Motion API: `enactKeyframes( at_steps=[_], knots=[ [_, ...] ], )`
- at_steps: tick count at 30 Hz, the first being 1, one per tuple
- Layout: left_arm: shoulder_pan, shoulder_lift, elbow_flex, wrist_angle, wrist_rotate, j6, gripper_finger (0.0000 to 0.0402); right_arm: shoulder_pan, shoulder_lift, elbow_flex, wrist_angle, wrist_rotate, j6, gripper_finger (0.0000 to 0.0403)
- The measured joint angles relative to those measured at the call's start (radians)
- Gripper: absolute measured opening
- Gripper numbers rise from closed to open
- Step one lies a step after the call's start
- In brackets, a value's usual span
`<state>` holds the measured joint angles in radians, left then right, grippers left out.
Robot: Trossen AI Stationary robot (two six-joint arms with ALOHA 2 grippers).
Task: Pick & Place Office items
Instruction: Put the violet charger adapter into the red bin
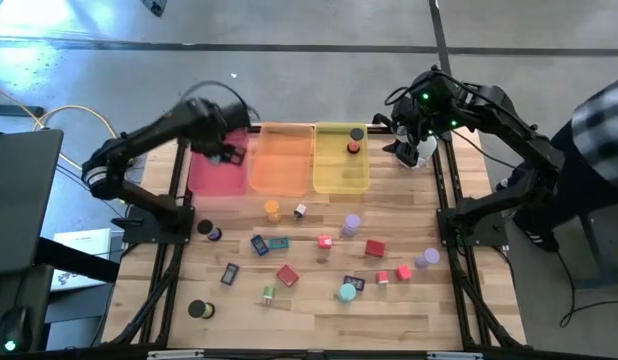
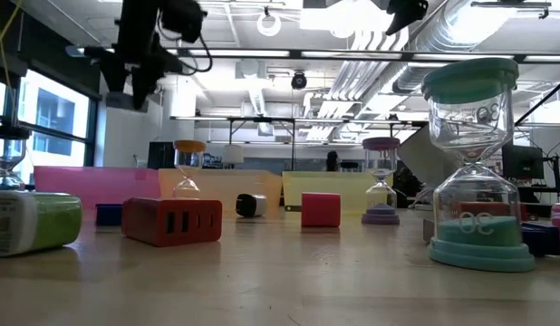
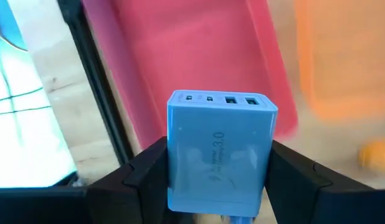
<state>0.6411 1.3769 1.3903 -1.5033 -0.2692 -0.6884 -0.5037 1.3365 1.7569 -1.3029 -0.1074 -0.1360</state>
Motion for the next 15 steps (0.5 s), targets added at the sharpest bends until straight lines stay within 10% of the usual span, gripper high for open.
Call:
enactKeyframes(
  at_steps=[8, 15],
  knots=[
    [0.364, 0.003, -0.054, 0.188, 0.186, 0.12, 0.0202, 0.0, 0.0, 0.0, 0.05, 0.0, 0.008, 0.0341],
    [0.416, 0.01, -0.124, 0.284, 0.198, 0.141, 0.0202, 0.0, 0.0, 0.0, 0.059, 0.0, 0.01, 0.0341]
  ],
)
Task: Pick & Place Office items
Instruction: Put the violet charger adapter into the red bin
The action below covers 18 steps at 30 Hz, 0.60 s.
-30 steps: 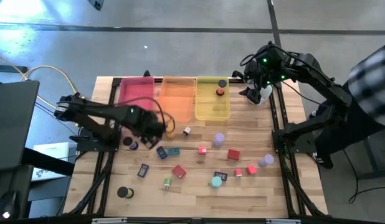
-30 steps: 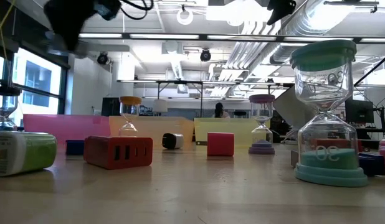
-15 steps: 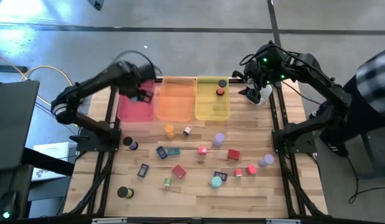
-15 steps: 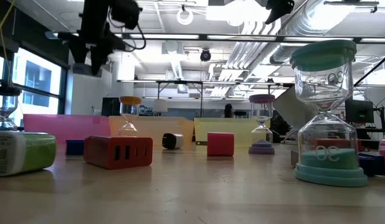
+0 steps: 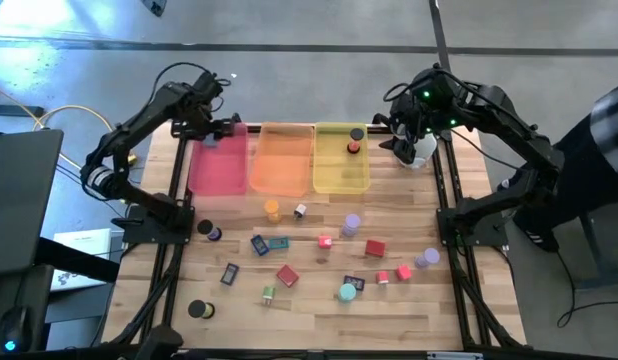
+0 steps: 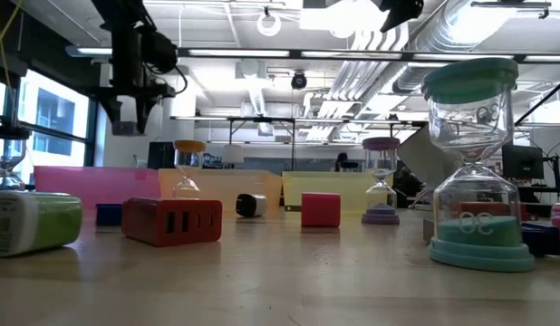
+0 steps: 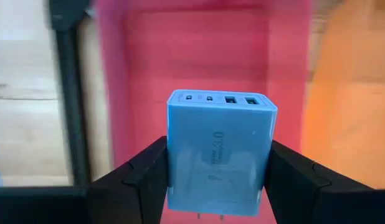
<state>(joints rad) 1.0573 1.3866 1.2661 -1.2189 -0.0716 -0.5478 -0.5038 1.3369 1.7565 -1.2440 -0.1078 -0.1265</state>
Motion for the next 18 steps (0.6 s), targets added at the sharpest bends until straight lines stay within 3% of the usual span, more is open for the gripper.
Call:
enactKeyframes(
  at_steps=[11, 18],
  knots=[
    [0.001, 0.074, -0.077, 0.102, -0.033, -0.079, 0.0202, 0.0, 0.025, -0.001, 0.018, -0.001, -0.011, 0.0341],
    [0.02, 0.147, -0.079, 0.162, 0.006, -0.113, 0.0202, 0.0, 0.05, -0.001, 0.033, -0.014, -0.028, 0.0341]
  ],
)
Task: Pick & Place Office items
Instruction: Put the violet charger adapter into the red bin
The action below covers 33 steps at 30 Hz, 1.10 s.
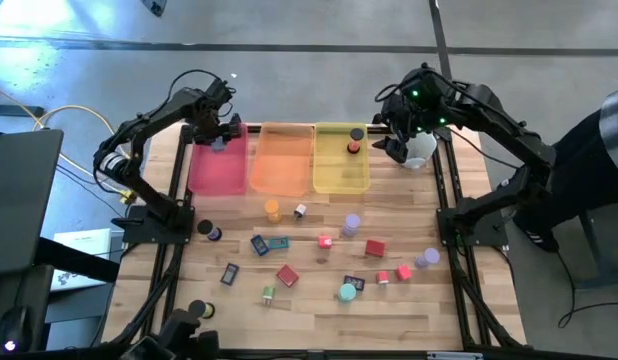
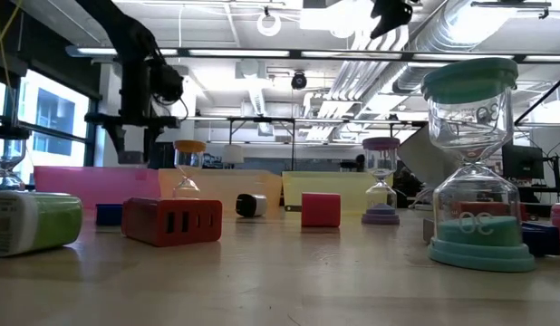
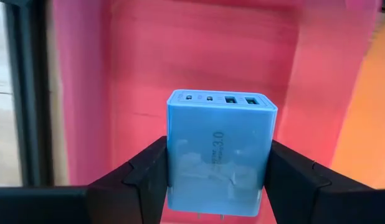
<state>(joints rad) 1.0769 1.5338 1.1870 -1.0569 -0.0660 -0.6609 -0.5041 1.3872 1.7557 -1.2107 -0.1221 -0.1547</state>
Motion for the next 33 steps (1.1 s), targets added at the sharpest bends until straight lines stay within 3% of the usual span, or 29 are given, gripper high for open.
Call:
enactKeyframes(
  at_steps=[18, 29, 33],
  knots=[
    [-0.009, 0.164, 0.0, 0.079, 0.01, -0.021, 0.0202, 0.0, 0.011, 0.0, 0.027, -0.014, -0.008, 0.0341],
    [-0.026, 0.171, 0.0, 0.12, 0.012, -0.021, 0.0202, 0.0, 0.011, 0.0, 0.028, -0.011, -0.008, 0.0341],
    [-0.029, 0.171, 0.0, 0.12, 0.012, -0.053, 0.0219, 0.0, 0.011, 0.0, 0.031, -0.011, -0.008, 0.0341]
  ],
)
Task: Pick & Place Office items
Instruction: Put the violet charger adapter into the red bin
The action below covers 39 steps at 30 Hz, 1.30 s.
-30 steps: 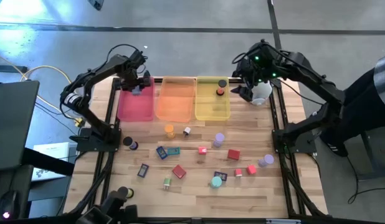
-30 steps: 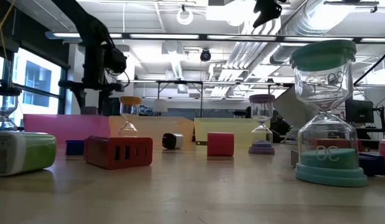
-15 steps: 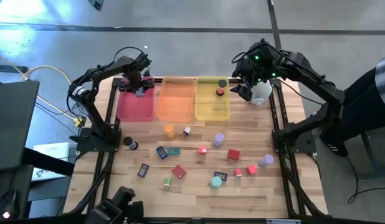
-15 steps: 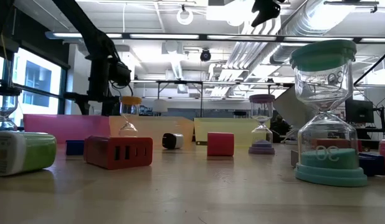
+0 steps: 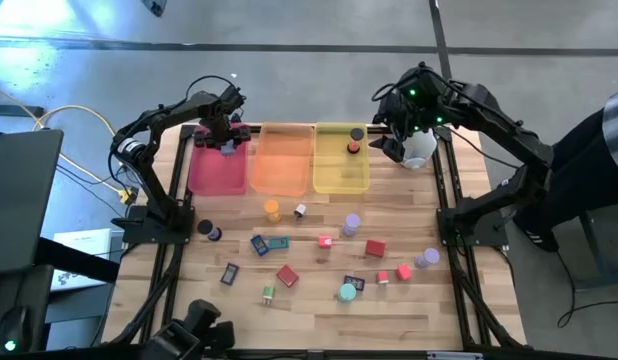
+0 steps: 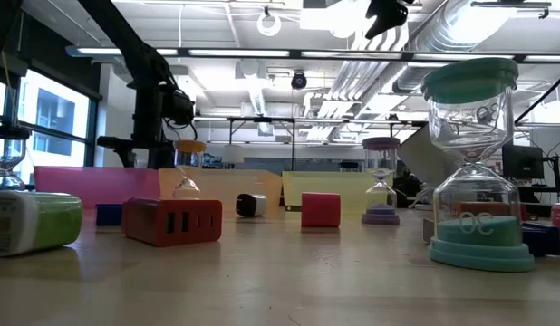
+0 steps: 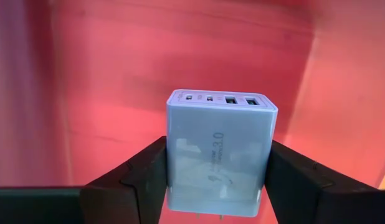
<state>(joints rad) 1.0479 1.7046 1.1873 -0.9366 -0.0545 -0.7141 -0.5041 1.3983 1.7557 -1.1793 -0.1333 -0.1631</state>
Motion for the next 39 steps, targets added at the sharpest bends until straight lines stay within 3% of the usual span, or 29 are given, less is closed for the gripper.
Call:
enactKeyframes(
  at_steps=[39],
  knots=[
    [-0.056, 0.031, 0.001, 0.061, -0.03, -0.02, 0.0224, 0.0, 0.0, 0.0, 0.002, 0.0, 0.0, 0.0341]
  ],
)
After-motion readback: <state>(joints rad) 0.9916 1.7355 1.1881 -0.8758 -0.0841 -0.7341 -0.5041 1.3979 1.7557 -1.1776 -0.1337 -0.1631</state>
